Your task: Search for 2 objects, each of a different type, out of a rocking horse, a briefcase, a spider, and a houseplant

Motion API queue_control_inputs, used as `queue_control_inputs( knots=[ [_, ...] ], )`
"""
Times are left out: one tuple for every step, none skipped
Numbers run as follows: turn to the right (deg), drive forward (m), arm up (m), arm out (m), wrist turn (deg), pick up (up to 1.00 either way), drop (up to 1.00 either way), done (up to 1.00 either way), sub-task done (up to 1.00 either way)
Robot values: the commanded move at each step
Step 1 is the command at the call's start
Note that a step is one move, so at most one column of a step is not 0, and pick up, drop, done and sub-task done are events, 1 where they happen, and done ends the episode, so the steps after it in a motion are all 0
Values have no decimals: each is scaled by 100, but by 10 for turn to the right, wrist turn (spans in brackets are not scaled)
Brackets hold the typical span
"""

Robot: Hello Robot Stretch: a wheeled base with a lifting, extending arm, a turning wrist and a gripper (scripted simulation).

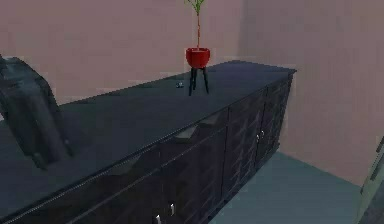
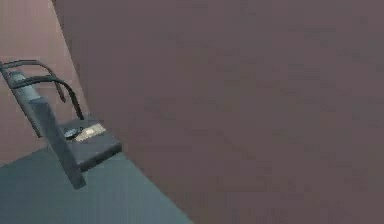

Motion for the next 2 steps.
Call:
queue_control_inputs(
  knots=[
    [240,0,0,0,0,0,0,0,0],
    [0,45,0,0,0,0,0,0,0]
  ],
)
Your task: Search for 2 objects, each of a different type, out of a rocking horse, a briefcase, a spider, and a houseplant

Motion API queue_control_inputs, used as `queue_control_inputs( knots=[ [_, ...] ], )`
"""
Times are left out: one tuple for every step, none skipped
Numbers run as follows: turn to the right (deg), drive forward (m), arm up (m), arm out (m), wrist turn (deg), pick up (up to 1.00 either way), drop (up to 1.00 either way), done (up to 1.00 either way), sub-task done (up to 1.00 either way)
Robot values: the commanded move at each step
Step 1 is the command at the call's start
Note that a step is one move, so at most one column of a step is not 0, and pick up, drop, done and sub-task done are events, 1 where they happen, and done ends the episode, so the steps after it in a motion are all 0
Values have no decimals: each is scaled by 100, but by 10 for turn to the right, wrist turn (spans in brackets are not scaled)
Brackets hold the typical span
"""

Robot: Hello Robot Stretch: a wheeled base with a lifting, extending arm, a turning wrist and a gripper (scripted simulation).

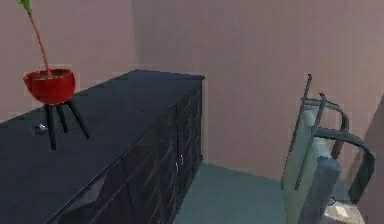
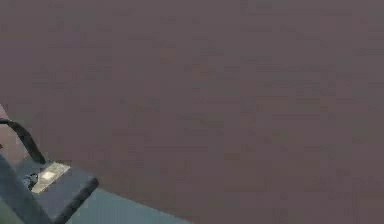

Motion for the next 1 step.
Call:
queue_control_inputs(
  knots=[
    [-330,0,0,0,0,0,0,0,0]
  ],
)
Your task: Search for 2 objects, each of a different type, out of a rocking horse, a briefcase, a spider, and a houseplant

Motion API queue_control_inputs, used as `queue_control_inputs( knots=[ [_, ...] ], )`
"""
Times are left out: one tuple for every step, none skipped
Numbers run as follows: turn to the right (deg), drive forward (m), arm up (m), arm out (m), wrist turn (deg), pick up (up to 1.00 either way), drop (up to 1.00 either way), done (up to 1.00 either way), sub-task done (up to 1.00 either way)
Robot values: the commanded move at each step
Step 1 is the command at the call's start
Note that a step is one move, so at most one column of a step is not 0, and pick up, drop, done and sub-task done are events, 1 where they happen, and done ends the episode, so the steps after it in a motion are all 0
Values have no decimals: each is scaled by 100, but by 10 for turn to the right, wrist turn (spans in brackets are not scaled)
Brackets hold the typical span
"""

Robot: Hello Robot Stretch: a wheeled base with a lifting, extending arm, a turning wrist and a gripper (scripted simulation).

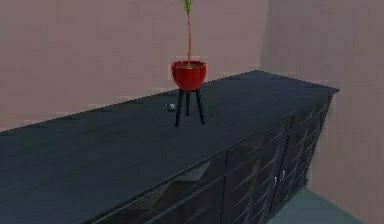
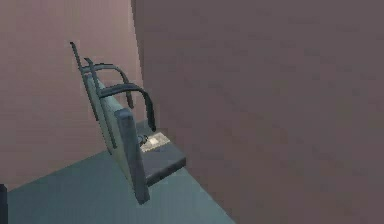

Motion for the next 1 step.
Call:
queue_control_inputs(
  knots=[
    [0,0,0,0,0,0,0,100,0]
  ],
)
